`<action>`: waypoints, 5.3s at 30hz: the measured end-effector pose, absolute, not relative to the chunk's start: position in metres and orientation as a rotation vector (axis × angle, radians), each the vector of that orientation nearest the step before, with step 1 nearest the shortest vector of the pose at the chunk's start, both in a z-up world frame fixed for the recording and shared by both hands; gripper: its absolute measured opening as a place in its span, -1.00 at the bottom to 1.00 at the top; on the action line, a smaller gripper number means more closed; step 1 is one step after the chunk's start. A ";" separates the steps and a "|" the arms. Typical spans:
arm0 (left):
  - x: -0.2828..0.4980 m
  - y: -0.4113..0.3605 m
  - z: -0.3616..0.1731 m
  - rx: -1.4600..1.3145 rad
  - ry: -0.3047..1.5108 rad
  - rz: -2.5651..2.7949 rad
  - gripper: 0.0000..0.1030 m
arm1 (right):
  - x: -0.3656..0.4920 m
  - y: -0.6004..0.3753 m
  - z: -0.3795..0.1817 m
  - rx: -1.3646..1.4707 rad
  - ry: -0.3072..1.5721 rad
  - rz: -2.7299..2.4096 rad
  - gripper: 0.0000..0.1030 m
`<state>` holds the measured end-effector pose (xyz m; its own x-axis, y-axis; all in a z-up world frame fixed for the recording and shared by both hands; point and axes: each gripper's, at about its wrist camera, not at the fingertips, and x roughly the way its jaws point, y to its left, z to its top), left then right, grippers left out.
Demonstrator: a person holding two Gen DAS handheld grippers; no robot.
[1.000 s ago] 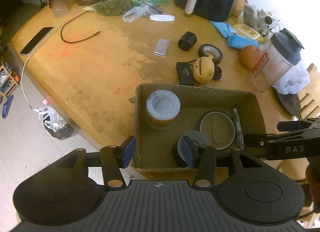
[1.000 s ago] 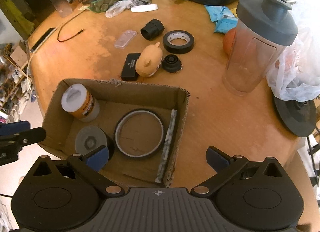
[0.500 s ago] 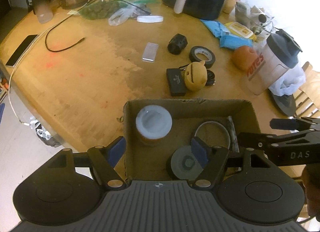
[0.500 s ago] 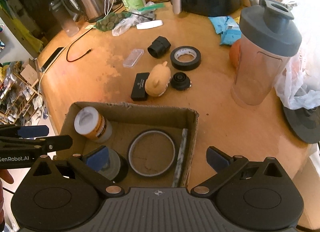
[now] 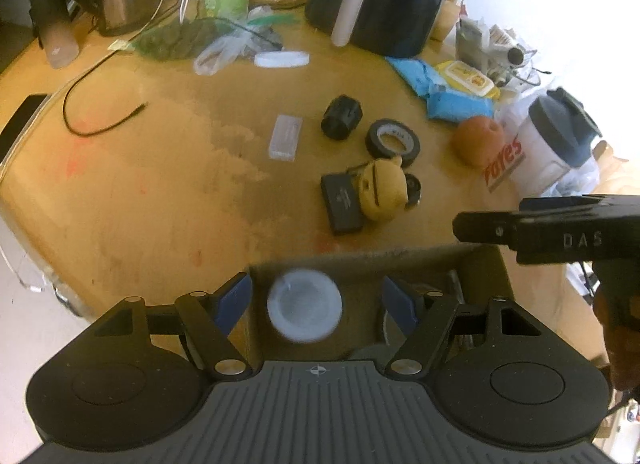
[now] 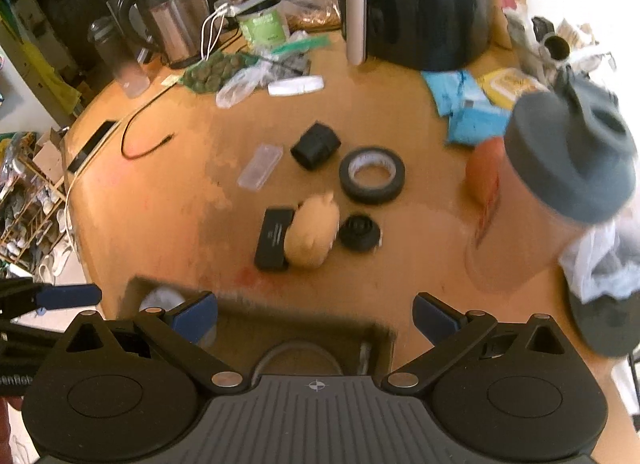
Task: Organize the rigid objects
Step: 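Move the right tool toward the tan pig-shaped toy on the table, then close the right gripper around the tan pig-shaped toy, then lift the toy with the right gripper while the left tool approaches the clear plastic case, then grasp the clear plastic case upright with the left gripper, then carry the clear case to the box with the left gripper while the right carries the toy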
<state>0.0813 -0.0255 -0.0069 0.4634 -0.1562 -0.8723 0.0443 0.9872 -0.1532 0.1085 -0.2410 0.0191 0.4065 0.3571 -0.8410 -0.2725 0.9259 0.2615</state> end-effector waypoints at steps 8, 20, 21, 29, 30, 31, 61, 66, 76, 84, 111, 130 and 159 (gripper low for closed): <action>0.108 -0.013 0.002 -0.108 1.055 -0.131 0.39 | 0.142 -0.232 0.027 0.091 1.064 0.388 1.00; 0.111 0.002 -0.005 -0.116 1.080 -0.148 0.39 | 0.163 -0.217 -0.010 0.156 1.129 0.393 1.00; 0.110 0.004 -0.006 -0.120 1.086 -0.147 0.39 | 0.165 -0.217 -0.014 0.170 1.136 0.396 0.99; 0.101 0.016 -0.012 -0.147 1.108 -0.126 0.39 | 0.180 -0.212 -0.053 0.252 1.219 0.339 0.74; 0.100 0.018 -0.013 -0.151 1.111 -0.121 0.39 | 0.182 -0.211 -0.057 0.261 1.220 0.334 0.70; 0.099 0.020 -0.014 -0.156 1.115 -0.115 0.39 | 0.184 -0.210 -0.060 0.271 1.222 0.327 0.64; 0.110 0.019 -0.007 -0.123 1.073 -0.119 0.39 | 0.195 -0.219 -0.055 0.429 1.165 0.295 -0.12; 0.121 0.013 -0.003 -0.085 1.036 -0.120 0.39 | 0.184 -0.236 -0.032 0.453 1.107 0.305 -0.12; 0.154 -0.004 -0.003 -0.023 0.984 -0.138 0.39 | 0.166 -0.264 -0.010 0.480 1.053 0.285 -0.12; 0.177 -0.014 -0.013 0.033 0.961 -0.171 0.39 | 0.152 -0.272 0.003 0.450 1.022 0.287 -0.12; 0.266 -0.022 -0.103 0.167 1.097 -0.179 0.34 | 0.101 -0.293 0.013 0.478 1.001 0.222 -0.12; 0.245 -0.019 -0.081 0.106 1.098 -0.230 -0.36 | 0.091 -0.293 0.014 0.478 0.999 0.213 -0.12; 0.131 -0.021 0.032 -0.125 0.905 -0.240 -0.36 | 0.118 -0.267 0.055 0.408 0.907 0.447 -0.12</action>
